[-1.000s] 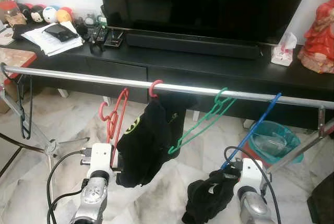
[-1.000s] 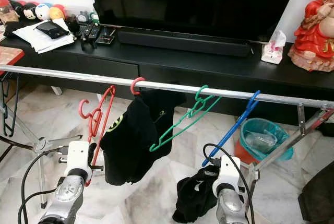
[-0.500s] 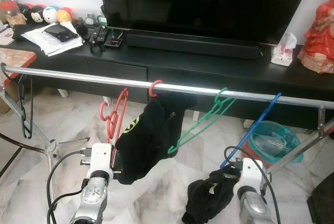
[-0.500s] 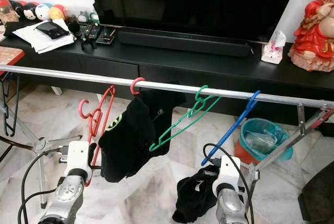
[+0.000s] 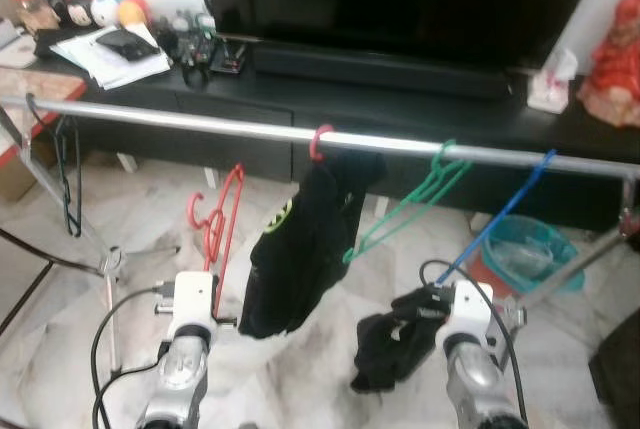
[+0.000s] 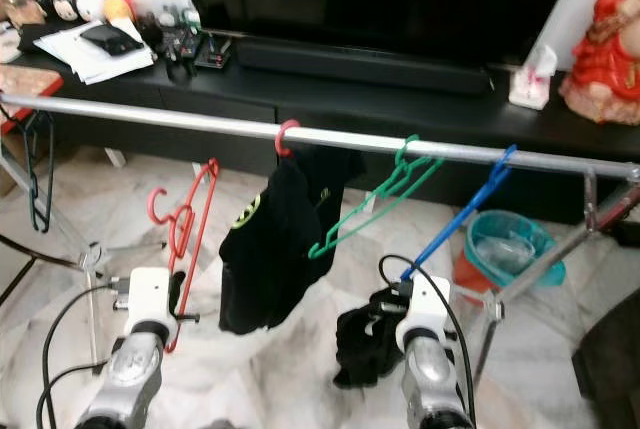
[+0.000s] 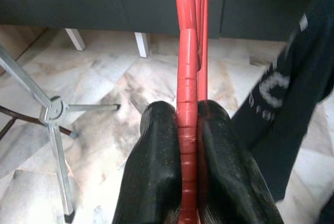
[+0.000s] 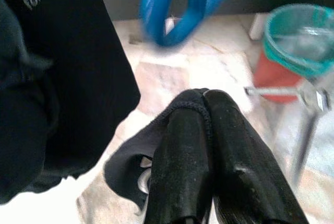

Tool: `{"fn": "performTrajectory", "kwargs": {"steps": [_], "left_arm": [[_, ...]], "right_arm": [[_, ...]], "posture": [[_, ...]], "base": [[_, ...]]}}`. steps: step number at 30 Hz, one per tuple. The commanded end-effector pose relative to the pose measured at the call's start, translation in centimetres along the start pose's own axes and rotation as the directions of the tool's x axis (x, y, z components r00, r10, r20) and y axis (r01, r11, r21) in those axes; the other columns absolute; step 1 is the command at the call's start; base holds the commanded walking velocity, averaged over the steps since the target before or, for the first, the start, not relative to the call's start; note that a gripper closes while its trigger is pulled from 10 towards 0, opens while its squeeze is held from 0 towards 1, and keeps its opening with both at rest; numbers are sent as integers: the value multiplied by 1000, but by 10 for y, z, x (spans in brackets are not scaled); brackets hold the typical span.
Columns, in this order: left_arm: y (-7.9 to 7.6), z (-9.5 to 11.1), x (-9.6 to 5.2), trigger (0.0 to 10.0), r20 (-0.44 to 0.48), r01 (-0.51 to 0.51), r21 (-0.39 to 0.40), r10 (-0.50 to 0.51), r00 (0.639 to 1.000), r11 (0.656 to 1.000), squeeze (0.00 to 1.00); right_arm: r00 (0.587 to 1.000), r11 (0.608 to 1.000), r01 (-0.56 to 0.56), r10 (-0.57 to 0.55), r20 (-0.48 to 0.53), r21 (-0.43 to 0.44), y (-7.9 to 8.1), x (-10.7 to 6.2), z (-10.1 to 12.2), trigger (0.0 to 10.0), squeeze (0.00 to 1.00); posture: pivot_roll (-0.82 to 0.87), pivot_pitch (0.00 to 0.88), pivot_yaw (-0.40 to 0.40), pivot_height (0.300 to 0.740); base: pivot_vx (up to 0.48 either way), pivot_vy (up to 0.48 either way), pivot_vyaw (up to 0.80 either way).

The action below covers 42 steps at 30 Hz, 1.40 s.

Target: Hang hanger

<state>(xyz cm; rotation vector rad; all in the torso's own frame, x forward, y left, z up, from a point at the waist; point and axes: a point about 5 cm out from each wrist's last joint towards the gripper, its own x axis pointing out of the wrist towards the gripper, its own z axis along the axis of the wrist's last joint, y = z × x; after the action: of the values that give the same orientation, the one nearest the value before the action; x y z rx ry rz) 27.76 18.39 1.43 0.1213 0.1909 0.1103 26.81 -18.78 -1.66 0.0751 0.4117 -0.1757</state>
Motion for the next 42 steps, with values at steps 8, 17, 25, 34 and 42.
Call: {"fn": "performTrajectory", "kwargs": {"steps": [8,17,25,34,42], "left_arm": [[0,-1,-2,10000,-2,-2,-6,2,1000,1000,0],[-1,1,-1,10000,2,-1,-7,1,1000,1000,0],[1,1,-1,10000,4,-6,-5,6,1000,1000,0],[3,0,-2,10000,0,-11,-1,11,1000,1000,0],[4,0,-2,10000,0,-7,2,7,1000,1000,0]], "right_arm": [[1000,1000,15,-15,22,8,-2,1,5,10000,0],[1000,1000,16,-17,20,20,-4,3,7,10000,0],[1000,1000,12,-13,27,15,-2,3,8,10000,0],[1000,1000,-5,4,28,16,1,4,9,10000,0],[998,1000,-14,12,58,25,4,8,19,10000,0]], "posture": [[61,41,-32,736],[61,30,-30,736],[66,35,-29,736],[66,53,-28,736],[66,58,-28,736]], "base": [[-327,0,0],[-325,0,-110],[-325,0,-77],[-325,0,0],[-326,0,0]]}}
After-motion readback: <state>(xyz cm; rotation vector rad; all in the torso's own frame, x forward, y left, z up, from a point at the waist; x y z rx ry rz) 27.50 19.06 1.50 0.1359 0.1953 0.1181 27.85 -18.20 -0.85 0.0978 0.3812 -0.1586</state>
